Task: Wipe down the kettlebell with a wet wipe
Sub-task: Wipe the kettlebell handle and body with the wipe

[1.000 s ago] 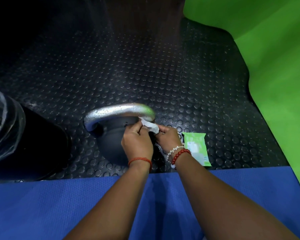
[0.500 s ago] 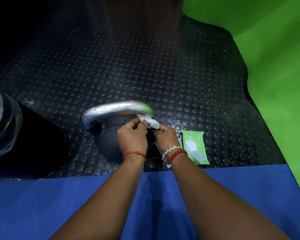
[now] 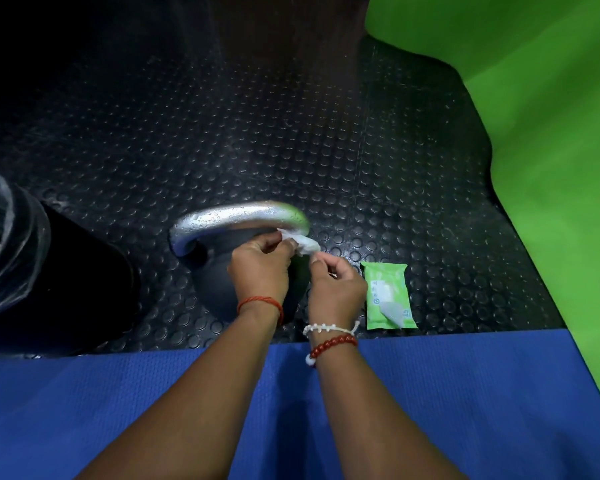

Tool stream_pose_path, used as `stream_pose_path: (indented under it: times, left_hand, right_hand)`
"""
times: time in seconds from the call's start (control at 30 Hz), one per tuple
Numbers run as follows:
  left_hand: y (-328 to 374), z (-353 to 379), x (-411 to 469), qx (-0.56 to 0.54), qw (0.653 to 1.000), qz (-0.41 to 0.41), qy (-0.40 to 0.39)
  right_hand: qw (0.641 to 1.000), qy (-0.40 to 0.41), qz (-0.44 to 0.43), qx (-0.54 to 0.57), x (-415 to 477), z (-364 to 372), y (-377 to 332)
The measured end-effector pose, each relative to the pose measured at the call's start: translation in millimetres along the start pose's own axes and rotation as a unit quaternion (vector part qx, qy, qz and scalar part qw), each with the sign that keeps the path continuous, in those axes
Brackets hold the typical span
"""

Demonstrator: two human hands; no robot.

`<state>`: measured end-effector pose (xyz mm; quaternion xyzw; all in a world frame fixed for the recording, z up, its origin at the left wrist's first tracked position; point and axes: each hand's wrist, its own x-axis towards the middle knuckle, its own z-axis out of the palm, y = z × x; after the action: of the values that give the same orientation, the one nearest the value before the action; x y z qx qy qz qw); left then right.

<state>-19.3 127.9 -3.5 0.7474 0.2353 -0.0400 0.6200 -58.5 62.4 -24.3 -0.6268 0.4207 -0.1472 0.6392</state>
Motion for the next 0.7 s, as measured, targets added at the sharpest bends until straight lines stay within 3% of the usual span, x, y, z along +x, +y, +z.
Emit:
stream_pose_path:
  times: [0.33,0.5,0.6,0.7]
  left_hand:
    - [-3.2,-8.9,3.4,0.005,0.999,0.011,-0.044]
    - [0.3,-18.8,1.6,0.069,0.993,0.072,-0.067]
    - [-0.7,-29.5,3.2,0.189,0.963,0.19,-0.033]
    - [-9.4,-41.4,9.5,0.321,0.902,0.287,0.017]
  right_hand:
    - [0.998,-0.01,-0.059,-0.011,-2.6,14.7,-8.4]
    - [0.999,-0.027,-0.035,-0.002,5.1,18.8,-14.3]
    - [1.0,-0.022,-0.018,-0.002,7.1,18.5,-17.0]
    - [0.999,-0.039,-0.002,-0.001,16.3,18.0,-24.7]
